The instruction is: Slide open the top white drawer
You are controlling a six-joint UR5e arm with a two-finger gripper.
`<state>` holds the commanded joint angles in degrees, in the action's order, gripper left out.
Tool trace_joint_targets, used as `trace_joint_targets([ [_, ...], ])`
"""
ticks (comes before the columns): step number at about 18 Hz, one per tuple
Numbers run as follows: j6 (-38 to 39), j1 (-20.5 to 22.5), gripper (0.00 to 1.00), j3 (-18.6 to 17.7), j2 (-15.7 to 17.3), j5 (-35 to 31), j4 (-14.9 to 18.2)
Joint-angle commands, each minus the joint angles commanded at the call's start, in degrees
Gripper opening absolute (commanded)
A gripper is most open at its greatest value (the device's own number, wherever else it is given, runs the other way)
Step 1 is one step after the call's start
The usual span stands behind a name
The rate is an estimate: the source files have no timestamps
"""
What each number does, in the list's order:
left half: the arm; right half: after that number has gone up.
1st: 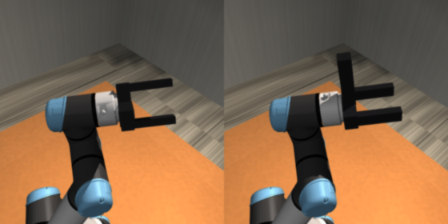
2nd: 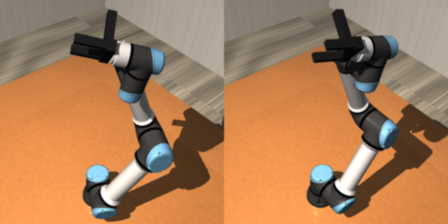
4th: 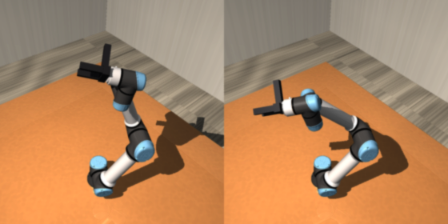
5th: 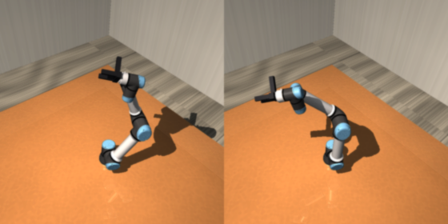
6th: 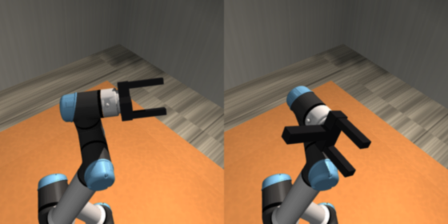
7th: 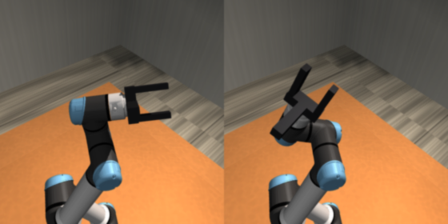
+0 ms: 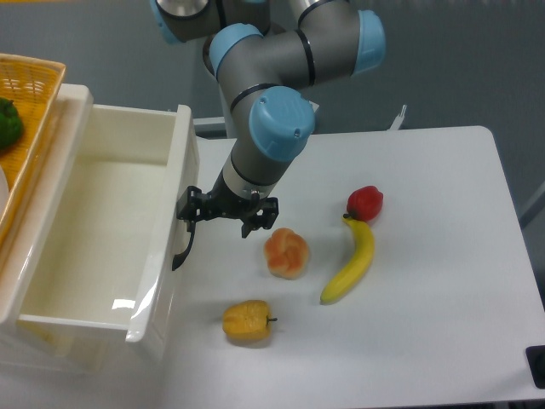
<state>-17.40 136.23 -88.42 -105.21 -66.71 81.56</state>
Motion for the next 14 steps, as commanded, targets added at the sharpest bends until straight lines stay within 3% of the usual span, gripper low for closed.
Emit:
trace_joint_targets([
  [6,-0.2,0.8,1.0,0.0,0.2,-0.3,-0.5],
  [10,-0.5,1.1,1.0,2.1,0.1,-1.9,-3.3],
  [14,-12.2,1.1,1.0,1.9,-0.1,-7.5,-3.6],
])
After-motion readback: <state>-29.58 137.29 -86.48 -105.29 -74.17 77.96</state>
